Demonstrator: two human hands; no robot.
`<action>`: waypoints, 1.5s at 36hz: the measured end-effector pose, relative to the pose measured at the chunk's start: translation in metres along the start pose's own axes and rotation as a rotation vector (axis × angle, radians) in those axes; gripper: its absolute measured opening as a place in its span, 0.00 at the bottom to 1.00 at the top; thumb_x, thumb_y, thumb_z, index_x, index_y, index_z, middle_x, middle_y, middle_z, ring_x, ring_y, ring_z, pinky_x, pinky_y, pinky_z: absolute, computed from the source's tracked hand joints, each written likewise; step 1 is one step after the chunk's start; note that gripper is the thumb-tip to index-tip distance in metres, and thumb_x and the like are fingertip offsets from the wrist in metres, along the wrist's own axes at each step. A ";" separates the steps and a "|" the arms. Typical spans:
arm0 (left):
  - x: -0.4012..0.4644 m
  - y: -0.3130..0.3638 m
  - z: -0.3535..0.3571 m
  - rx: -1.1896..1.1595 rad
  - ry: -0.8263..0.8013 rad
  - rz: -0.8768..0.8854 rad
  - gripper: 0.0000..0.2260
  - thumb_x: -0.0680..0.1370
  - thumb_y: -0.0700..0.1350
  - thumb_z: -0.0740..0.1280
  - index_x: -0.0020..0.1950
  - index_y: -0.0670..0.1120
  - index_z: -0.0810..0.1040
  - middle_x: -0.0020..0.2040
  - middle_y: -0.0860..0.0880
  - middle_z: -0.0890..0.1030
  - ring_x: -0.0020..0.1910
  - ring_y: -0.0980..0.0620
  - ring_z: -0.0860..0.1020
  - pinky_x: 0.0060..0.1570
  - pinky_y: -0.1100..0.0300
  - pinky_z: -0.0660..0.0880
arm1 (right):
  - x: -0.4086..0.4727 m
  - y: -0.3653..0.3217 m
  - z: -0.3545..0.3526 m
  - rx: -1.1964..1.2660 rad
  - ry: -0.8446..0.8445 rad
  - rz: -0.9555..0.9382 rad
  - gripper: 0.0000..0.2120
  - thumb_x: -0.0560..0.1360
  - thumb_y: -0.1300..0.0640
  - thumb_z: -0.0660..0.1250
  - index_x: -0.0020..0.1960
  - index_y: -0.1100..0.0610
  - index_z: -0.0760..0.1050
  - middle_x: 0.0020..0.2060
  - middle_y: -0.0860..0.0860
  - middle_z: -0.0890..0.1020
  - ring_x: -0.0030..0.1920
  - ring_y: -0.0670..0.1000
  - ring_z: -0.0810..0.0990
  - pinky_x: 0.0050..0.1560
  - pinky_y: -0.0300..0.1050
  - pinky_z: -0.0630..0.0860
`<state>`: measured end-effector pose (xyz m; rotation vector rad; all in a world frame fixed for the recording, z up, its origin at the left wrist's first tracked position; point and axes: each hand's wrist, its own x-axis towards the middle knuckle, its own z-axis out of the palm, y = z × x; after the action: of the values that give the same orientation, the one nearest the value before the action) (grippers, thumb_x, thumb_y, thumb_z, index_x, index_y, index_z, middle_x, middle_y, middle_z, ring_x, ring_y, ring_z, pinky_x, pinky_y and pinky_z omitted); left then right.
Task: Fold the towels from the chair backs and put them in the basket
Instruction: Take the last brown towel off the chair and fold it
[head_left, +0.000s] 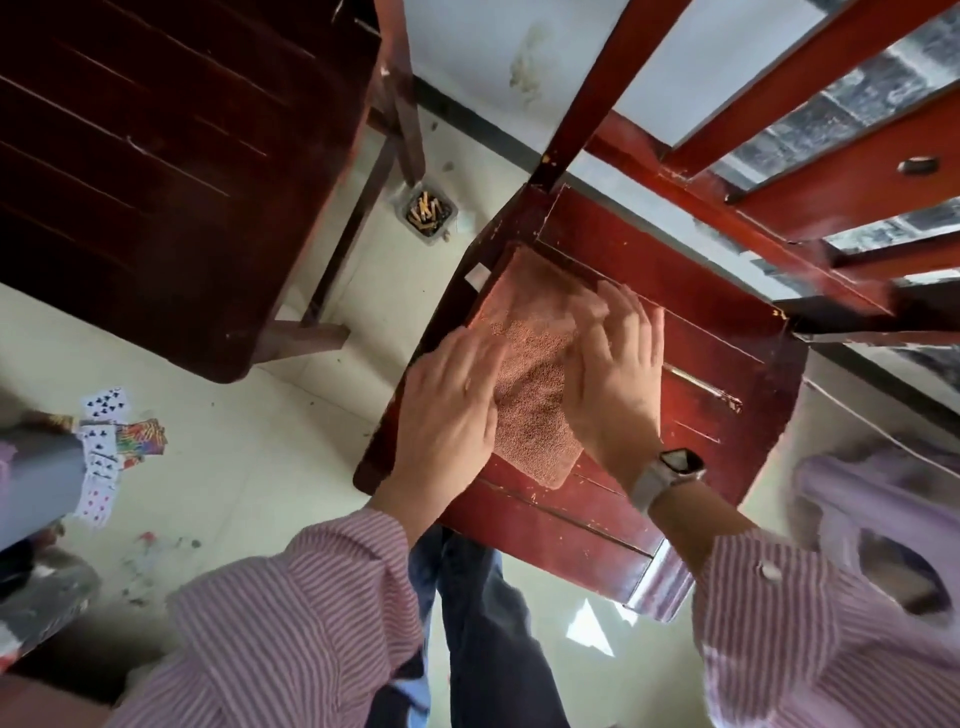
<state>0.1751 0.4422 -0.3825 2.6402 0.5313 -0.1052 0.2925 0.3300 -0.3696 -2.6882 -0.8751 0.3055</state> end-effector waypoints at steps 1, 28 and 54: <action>0.006 -0.001 0.003 0.053 -0.048 0.050 0.24 0.75 0.45 0.57 0.71 0.43 0.61 0.71 0.41 0.66 0.70 0.43 0.64 0.67 0.46 0.64 | -0.008 0.003 0.006 -0.052 -0.030 0.024 0.22 0.75 0.57 0.51 0.68 0.58 0.65 0.68 0.63 0.66 0.70 0.62 0.61 0.71 0.63 0.50; 0.047 -0.010 0.001 -0.314 0.008 -0.435 0.16 0.79 0.44 0.60 0.64 0.40 0.73 0.59 0.41 0.77 0.59 0.45 0.74 0.57 0.56 0.68 | -0.055 0.007 0.018 0.660 -0.008 0.881 0.17 0.74 0.47 0.65 0.57 0.57 0.70 0.46 0.50 0.76 0.49 0.53 0.75 0.52 0.47 0.73; 0.057 0.011 -0.015 -0.685 -0.292 -0.557 0.17 0.76 0.45 0.65 0.63 0.45 0.67 0.52 0.46 0.76 0.47 0.53 0.76 0.46 0.63 0.72 | -0.060 0.021 0.001 1.089 0.017 0.959 0.24 0.78 0.65 0.54 0.72 0.56 0.56 0.68 0.53 0.68 0.68 0.51 0.66 0.71 0.51 0.61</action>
<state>0.2321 0.4592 -0.3734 1.7282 0.9782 -0.3923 0.2563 0.2782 -0.3710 -1.8118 0.5634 0.6887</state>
